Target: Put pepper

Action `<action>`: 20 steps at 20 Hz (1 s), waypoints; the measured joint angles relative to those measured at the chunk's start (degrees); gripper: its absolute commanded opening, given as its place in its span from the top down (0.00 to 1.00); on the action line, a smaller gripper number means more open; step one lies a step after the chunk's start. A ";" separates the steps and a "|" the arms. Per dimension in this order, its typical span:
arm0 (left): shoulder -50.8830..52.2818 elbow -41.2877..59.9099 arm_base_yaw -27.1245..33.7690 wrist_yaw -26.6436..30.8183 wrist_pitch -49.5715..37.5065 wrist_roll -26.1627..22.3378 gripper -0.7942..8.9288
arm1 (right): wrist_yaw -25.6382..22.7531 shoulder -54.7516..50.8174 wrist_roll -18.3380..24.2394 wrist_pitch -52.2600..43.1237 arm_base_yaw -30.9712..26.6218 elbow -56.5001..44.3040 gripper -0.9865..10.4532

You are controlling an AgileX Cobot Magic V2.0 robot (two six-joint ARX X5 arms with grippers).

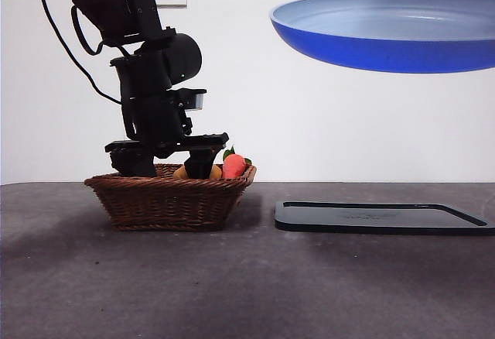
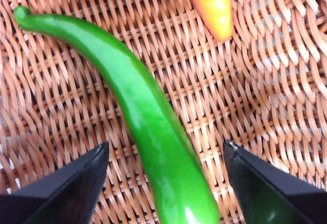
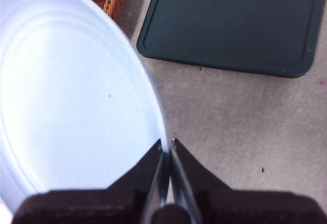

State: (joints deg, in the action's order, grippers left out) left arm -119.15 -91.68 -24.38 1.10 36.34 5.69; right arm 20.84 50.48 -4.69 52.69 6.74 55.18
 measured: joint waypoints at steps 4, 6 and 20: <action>-1.11 -0.31 -0.13 0.92 0.63 0.04 0.64 | -0.02 0.00 0.02 -0.02 0.00 0.00 0.91; -1.14 -0.35 -0.13 1.14 0.52 0.17 0.68 | -0.02 0.00 0.02 -0.52 0.00 0.00 0.91; 18.12 -0.37 0.07 -2.80 7.93 0.37 0.79 | -0.02 11.06 -0.31 -4.13 0.00 0.00 0.91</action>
State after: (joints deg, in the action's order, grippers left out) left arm -101.03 -92.05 -24.32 -1.69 44.27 6.07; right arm 20.82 61.54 -4.99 48.56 6.74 55.18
